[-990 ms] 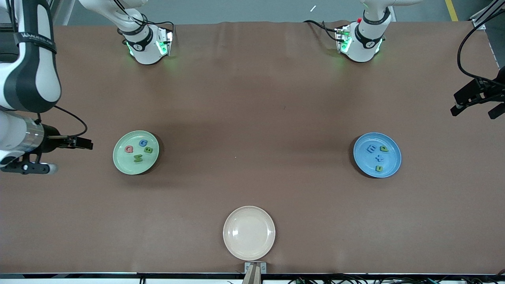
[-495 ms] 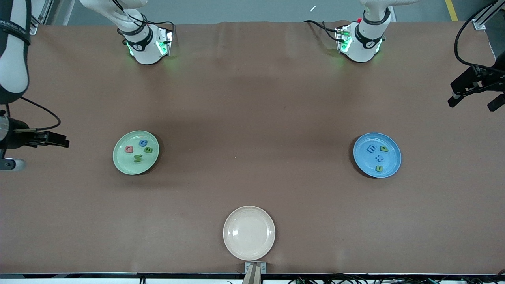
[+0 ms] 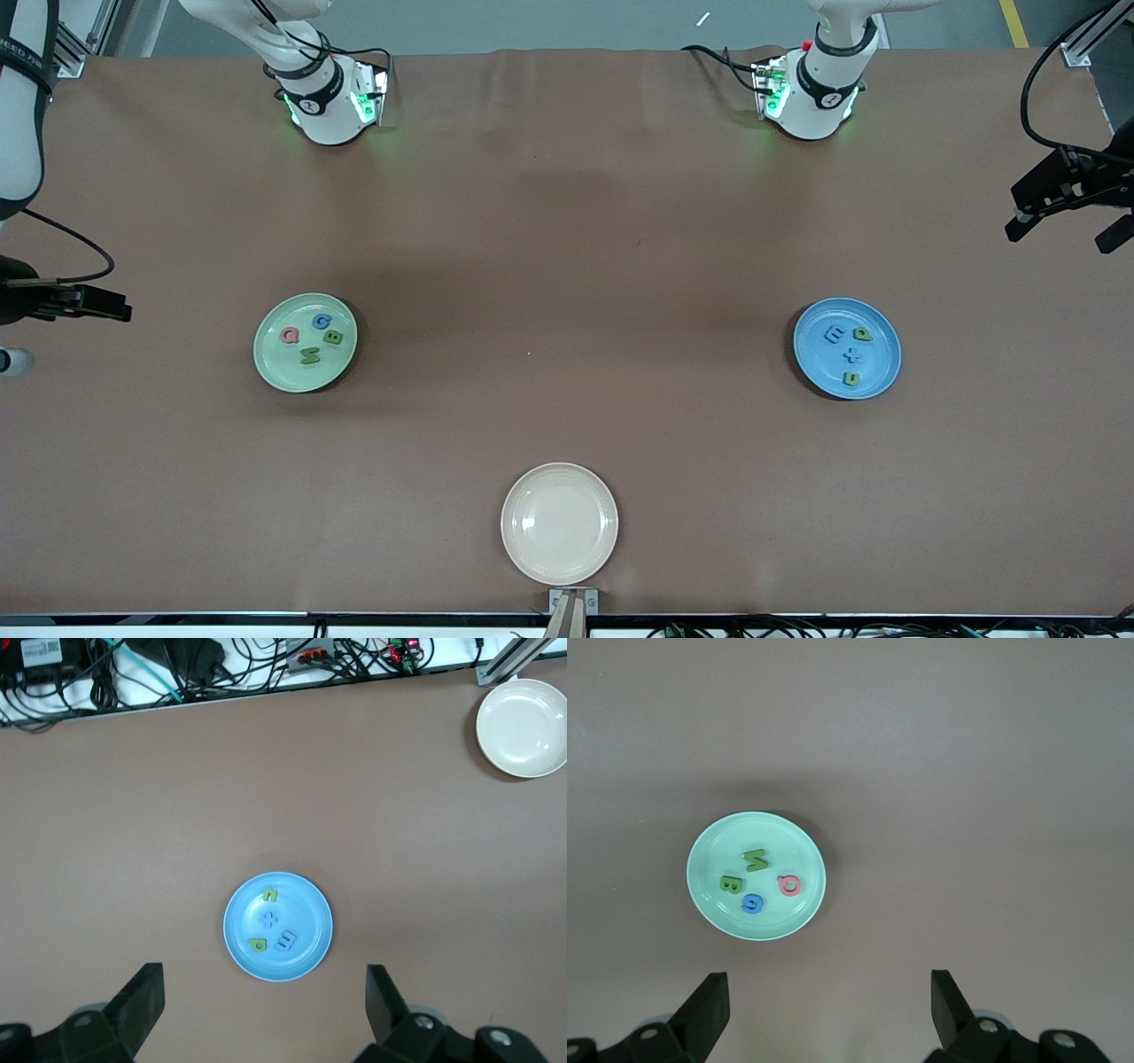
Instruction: Sort upper and lower case letters into plates
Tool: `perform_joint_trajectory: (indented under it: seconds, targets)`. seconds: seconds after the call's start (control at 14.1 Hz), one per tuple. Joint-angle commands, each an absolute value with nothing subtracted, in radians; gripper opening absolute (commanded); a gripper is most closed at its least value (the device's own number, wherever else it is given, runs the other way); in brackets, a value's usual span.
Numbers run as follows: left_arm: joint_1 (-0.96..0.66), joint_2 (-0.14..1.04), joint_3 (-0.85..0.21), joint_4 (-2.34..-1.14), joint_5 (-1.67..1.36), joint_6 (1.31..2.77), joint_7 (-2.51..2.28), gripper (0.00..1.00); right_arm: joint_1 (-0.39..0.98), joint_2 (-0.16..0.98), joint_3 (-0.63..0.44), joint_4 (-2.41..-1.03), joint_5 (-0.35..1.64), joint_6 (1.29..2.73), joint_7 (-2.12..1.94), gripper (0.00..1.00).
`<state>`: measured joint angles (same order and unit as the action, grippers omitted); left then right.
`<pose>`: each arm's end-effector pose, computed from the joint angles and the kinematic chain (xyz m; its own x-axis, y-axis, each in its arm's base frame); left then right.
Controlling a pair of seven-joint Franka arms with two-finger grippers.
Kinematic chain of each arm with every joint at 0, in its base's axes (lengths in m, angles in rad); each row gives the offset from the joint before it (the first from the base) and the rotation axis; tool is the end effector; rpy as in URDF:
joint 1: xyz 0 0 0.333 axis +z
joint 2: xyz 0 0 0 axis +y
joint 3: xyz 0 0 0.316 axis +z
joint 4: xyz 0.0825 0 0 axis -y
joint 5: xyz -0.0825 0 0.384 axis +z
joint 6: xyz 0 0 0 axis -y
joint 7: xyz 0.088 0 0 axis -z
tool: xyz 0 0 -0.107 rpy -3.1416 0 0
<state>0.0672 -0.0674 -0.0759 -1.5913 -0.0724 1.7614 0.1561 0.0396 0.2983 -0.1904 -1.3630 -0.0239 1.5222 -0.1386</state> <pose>0.5514 -0.0128 0.6710 0.9584 -0.1509 0.2422 -0.1629 -0.9862 0.0299 0.6277 -0.0810 0.5432 0.9897 -0.0115 -0.1430 -0.0029 -0.9982 0.0602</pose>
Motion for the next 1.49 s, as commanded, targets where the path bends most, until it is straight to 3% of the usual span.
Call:
perform_joint_trajectory:
  seconds: [0.0, 0.28, 1.41]
  targets:
    - [0.052, 0.003, -0.081, -1.502, -0.065, 1.749, 0.146, 1.0, 0.005, 0.304, -0.181, -1.335, -0.026, 1.502, -0.19, 1.0]
    - [-0.012, 0.015, -0.087, -1.502, 0.087, 1.75, 0.078, 1.0, -0.017, 0.304, -0.176, -1.335, -0.015, 1.502, -0.201, 1.0]
    - [0.043, 0.006, -0.077, -1.508, -0.011, 1.743, 0.113, 1.0, -0.014, 0.314, -0.175, -1.344, 0.075, 1.509, -0.204, 1.0]
